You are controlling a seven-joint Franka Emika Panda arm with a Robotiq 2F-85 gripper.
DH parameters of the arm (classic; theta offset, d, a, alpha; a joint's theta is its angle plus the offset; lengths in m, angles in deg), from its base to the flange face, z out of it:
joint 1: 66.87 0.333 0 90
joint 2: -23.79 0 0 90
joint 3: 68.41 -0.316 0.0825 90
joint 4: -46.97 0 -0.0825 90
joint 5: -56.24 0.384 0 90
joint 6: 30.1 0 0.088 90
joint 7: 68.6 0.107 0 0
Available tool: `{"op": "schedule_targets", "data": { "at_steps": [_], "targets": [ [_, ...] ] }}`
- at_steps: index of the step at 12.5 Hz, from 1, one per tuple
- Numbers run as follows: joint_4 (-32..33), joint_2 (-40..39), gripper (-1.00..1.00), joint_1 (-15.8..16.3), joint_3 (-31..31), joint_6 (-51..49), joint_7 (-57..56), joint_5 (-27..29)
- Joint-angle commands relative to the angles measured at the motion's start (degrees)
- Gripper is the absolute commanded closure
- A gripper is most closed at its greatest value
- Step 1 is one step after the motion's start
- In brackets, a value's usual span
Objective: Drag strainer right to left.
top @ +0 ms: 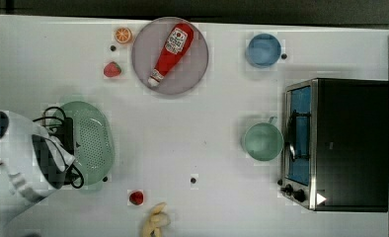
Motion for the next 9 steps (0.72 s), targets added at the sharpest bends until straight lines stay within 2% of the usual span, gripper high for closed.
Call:
{"op": "schedule_targets", "data": {
  "at_steps": [1,5,9],
  "targets": [
    [-3.16,14.25,-1.00,-2.81,6.23,-9.06,-16.13,0.48],
    [-3.19,29.21,-1.00,-4.76,16.52,-20.97,-33.11,-2.42],
    [-3.18,39.41,-1.00,-6.78,26.54,-28.67,-53.96,-14.32]
  ]
}}
